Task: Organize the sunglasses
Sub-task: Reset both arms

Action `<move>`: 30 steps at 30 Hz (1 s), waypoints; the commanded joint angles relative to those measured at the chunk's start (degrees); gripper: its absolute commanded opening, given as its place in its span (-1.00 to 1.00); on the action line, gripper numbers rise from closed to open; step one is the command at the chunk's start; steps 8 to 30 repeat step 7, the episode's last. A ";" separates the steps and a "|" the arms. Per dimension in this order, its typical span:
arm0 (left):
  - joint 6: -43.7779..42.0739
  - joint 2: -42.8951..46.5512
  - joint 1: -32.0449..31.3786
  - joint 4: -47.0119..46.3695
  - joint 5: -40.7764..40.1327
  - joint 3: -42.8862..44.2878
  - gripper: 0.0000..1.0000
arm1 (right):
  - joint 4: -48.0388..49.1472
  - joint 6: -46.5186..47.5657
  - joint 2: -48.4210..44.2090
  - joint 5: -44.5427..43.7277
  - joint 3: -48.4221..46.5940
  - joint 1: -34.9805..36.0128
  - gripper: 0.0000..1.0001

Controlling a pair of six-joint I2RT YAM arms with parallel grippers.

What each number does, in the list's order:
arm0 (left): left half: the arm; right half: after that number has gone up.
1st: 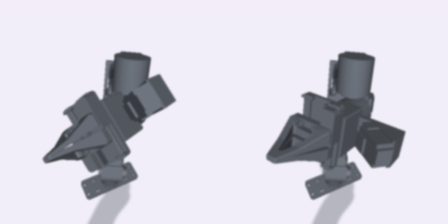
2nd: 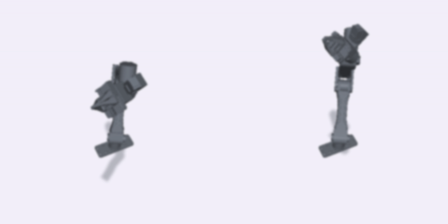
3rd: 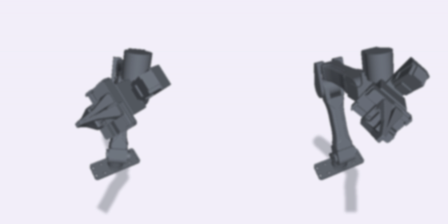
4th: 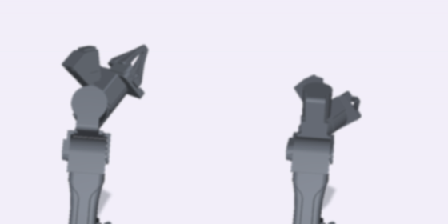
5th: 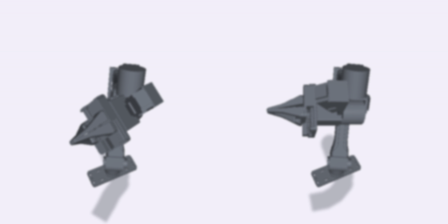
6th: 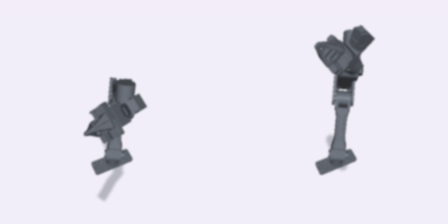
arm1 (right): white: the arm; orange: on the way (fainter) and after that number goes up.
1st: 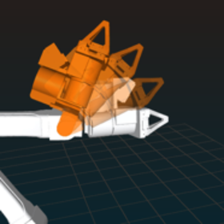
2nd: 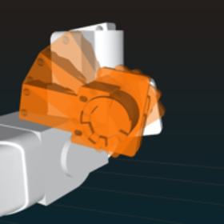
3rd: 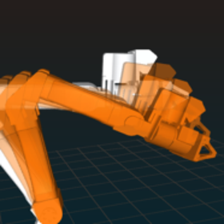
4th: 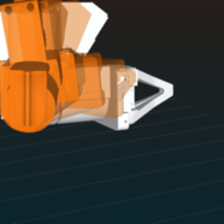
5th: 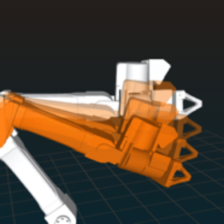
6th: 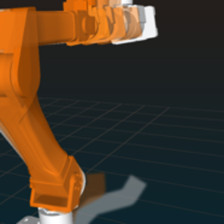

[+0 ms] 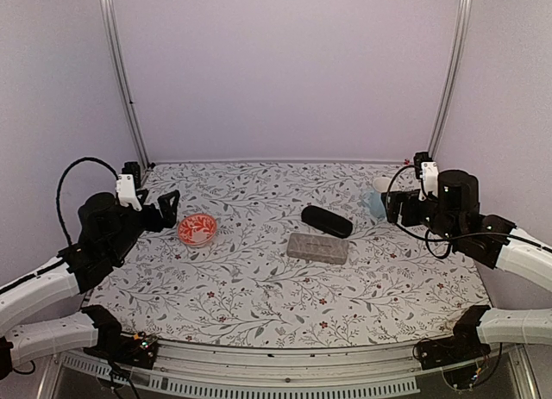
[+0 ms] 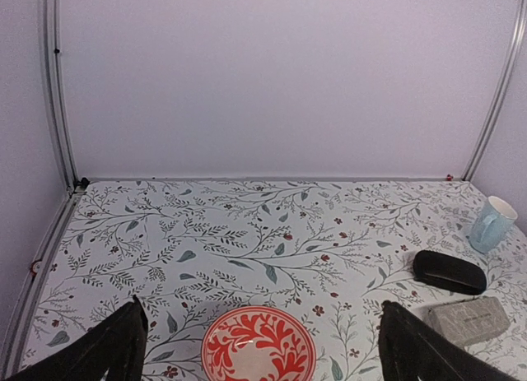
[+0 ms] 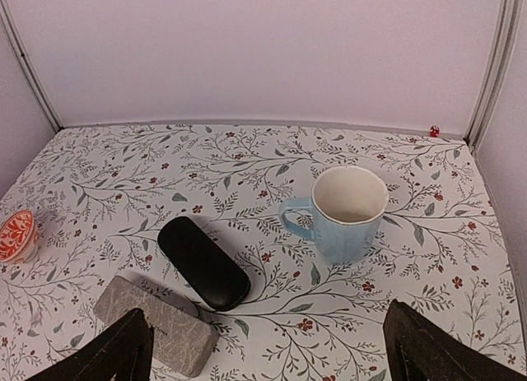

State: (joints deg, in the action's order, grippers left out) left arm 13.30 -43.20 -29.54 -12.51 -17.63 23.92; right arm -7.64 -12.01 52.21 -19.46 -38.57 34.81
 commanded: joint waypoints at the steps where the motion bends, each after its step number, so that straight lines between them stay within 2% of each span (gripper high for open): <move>1: -0.20 -0.51 0.54 -0.38 -0.48 -0.28 0.97 | 1.24 -0.59 -0.61 0.31 0.53 -0.36 0.98; 30: -0.20 -0.57 0.52 -0.49 -0.35 -0.26 0.97 | 1.29 -0.60 -0.77 0.38 0.72 -0.35 0.98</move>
